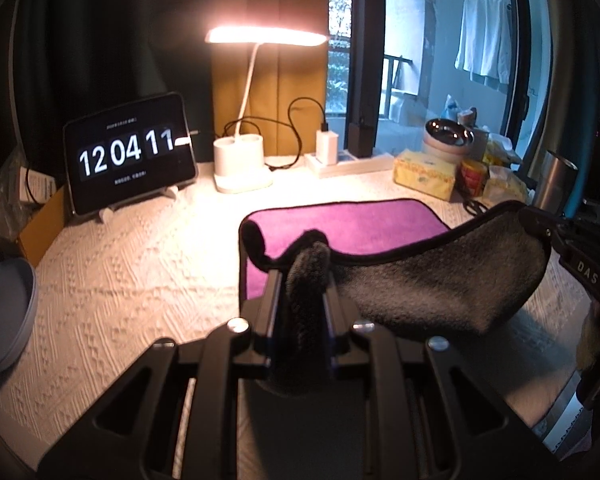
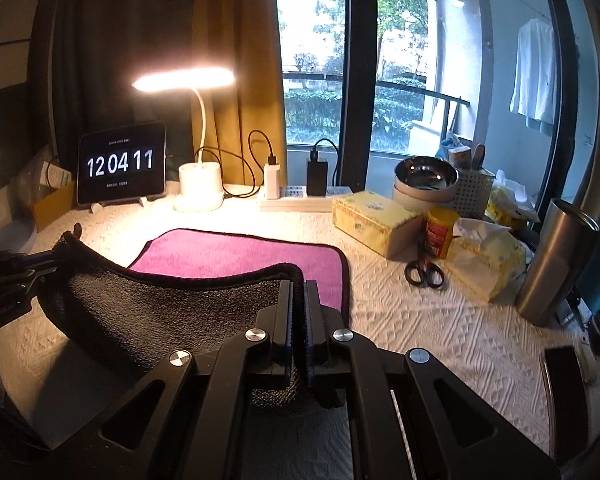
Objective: Fold towel
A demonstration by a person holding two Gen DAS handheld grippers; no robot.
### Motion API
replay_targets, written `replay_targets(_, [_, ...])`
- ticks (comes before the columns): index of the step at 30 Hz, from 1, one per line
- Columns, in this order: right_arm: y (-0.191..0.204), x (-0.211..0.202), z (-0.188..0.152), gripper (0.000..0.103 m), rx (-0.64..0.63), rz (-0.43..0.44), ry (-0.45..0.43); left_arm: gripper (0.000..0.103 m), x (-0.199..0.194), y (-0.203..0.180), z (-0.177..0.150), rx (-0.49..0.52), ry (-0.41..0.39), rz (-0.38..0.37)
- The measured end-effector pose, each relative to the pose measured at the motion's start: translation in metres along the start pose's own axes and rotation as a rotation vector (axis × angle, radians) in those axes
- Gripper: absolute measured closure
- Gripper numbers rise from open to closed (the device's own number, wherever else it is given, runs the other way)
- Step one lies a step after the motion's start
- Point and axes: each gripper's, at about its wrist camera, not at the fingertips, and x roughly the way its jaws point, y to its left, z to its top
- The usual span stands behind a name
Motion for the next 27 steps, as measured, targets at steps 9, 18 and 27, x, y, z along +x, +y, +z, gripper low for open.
replay_targets(9, [-0.005,0.012,0.015,0.098,-0.016,-0.003,-0.032,0.084,0.013,0.002,0.019,0.000,-0.036,0.006])
replay_targets(18, [-0.011,0.032,0.029,0.098,-0.012,-0.004,-0.052,0.084,0.030,0.007,0.035,-0.006,-0.063,0.017])
replay_targets(27, [-0.016,0.061,0.033,0.098,0.018,-0.007,-0.041,0.084,0.053,0.015,0.045,-0.027,-0.061,0.024])
